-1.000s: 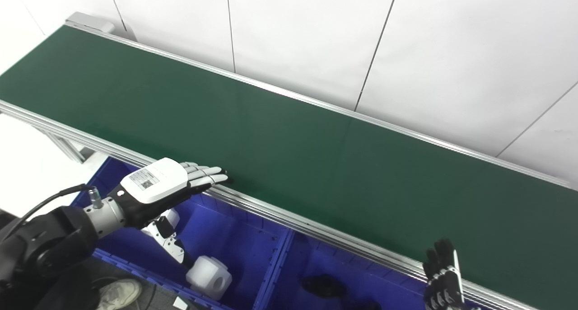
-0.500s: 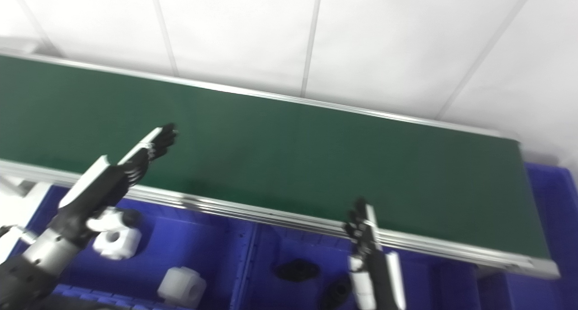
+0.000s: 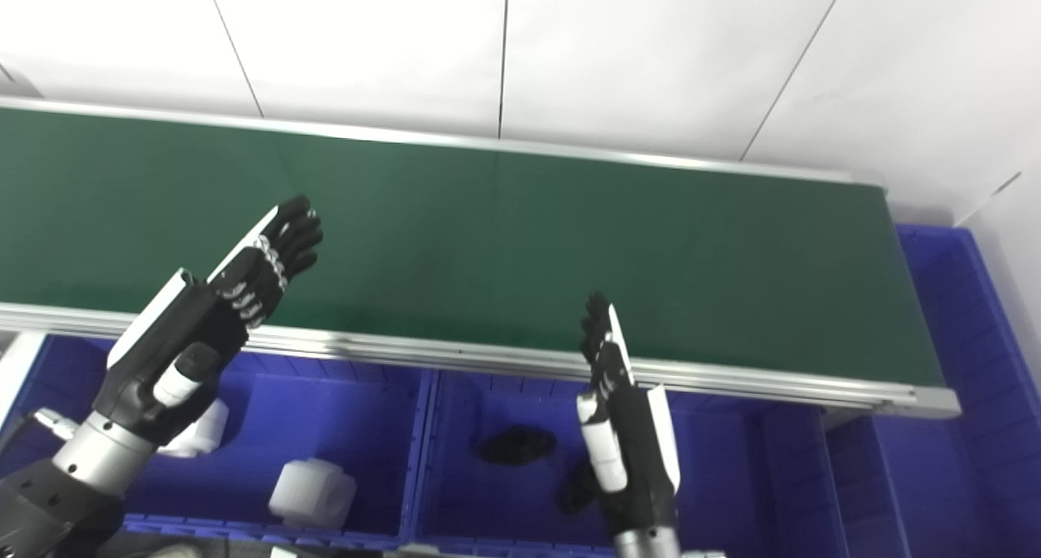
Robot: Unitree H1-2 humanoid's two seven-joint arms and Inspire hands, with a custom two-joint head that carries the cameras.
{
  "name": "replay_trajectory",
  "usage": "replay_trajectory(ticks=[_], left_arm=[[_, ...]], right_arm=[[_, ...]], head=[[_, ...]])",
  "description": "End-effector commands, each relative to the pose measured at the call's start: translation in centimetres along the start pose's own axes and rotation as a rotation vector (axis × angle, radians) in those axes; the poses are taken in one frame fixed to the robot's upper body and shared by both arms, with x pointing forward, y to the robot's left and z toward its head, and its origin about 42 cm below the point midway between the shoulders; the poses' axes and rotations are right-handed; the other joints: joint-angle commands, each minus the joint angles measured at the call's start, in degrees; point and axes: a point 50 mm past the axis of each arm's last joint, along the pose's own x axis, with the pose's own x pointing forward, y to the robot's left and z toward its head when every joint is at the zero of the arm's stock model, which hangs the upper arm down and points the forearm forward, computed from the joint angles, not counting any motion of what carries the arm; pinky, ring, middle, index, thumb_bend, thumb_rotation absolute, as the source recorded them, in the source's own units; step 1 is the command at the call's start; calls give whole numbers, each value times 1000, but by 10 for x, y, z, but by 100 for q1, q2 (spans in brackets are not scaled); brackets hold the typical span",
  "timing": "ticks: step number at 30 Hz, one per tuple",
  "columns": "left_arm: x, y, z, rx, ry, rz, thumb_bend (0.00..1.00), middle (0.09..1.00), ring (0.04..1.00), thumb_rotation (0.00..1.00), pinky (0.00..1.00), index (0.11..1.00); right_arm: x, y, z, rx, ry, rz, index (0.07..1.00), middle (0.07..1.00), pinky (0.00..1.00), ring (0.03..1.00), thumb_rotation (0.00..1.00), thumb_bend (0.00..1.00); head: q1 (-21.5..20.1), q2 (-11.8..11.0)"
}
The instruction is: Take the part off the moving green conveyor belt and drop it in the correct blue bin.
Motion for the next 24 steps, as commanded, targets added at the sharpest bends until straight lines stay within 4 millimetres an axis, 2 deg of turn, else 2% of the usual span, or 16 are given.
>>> replay_trajectory(ticks=[1,8,15,20,24], left_arm=[[0,-5,15,26,-41,41,923,1000,1000,876,1000,1000],[-16,-30,30,-20,-57,213,847,1000,1000,857,1000,1000],[-35,-53,32,-127,9,372,788,1000,1000,845,1000,1000],[-39,-61,11,-140,50,417,701,1000,1000,852,1000,1000],[-40,-61,-6,-84,42,432,773,1000,1000,865,1000,1000]], right_arm=[[-4,-5,11,7,-27,-6,1000,1000,985,1000,981,893],[-8,-18,16,0,-27,-10,1000,1000,961,1000,978,894],[-11,-26,13,-1,-24,-2,1000,1000,963,1000,977,872],[-12,-29,8,-11,-21,3,1000,1000,972,1000,975,852],[-14,-28,6,-11,-17,-3,1000,1000,978,1000,967,857]], head=[[24,1],[534,66],[619,-25],[693,-137],[680,-194]])
